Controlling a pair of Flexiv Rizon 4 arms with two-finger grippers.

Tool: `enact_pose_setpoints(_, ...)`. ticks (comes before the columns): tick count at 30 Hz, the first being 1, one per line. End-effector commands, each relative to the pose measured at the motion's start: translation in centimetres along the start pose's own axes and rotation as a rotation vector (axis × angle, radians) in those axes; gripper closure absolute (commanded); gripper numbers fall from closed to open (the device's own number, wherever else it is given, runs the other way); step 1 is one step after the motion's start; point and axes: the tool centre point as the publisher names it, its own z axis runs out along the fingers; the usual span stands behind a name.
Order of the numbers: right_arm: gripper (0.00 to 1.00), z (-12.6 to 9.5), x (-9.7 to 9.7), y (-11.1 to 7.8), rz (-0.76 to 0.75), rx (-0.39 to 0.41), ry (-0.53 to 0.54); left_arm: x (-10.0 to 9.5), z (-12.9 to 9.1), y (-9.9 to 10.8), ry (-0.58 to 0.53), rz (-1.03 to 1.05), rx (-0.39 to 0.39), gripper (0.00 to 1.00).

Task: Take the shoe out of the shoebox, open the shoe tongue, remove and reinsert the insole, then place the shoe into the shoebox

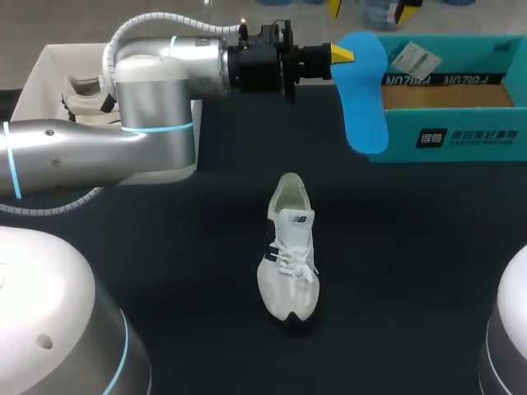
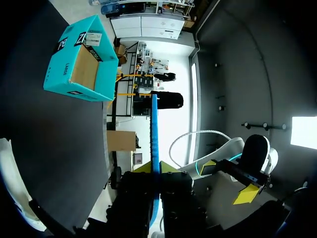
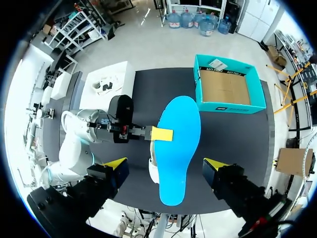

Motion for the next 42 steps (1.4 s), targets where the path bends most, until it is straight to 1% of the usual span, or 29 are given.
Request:
enact_pose_setpoints(1, 0.0, 0.3, -2.9, -1.7, -0.02, -0.343, 0.435, -0.1, 0.1, 0.0, 0.002, 0.0, 0.0, 1.0)
enact_pose_setpoints(4, 0.0, 0.5, -3.4, -1.9, -0.016, -0.371, 0.531, -0.1, 0.1, 0.0, 0.002, 0.0, 0.0, 1.0)
enact_pose_setpoints(7, 0.0, 0.9, -3.9, -2.1, -0.022, -0.385, 0.657, -0.1, 0.1, 0.0, 0.002, 0.0, 0.0, 1.0)
enact_pose_setpoints(15, 0.0, 2.4, -4.3, -2.5, 0.0, -0.373, 0.813, -0.1, 0.1, 0.0, 0.002, 0.0, 0.0, 1.0)
enact_pose_setpoints(20, 0.0, 3.1, -4.7, -2.9, 0.036, -0.321, 0.853, -0.1, 0.1, 0.0, 0.002, 0.0, 0.0, 1.0)
enact_pose_setpoints(26, 0.0, 3.2, -5.5, -3.3, 0.056, -0.292, 0.91, -0.1, 0.1, 0.0, 0.002, 0.0, 0.0, 1.0)
enact_pose_setpoints(28, 0.0, 3.3, -5.8, -3.4, 0.057, -0.268, 0.92, -0.1, 0.1, 0.0, 0.002, 0.0, 0.0, 1.0)
enact_pose_setpoints(33, 0.0, 3.7, -6.6, -3.8, 0.04, -0.215, 0.985, -0.1, 0.1, 0.0, 0.002, 0.0, 0.0, 1.0)
enact_pose_setpoints(36, 0.0, 4.2, -7.2, -4.0, 0.01, -0.223, 1.099, -0.1, 0.1, 0.0, 0.002, 0.0, 0.0, 1.0)
enact_pose_setpoints(41, 0.0, 4.7, -7.8, -4.1, -0.018, -0.218, 1.12, -0.1, 0.1, 0.0, 0.002, 0.0, 0.0, 1.0)
enact_pose_setpoints(42, 0.0, 4.8, -7.8, -4.1, -0.031, -0.211, 1.143, -0.1, 0.1, 0.0, 0.002, 0.0, 0.0, 1.0)
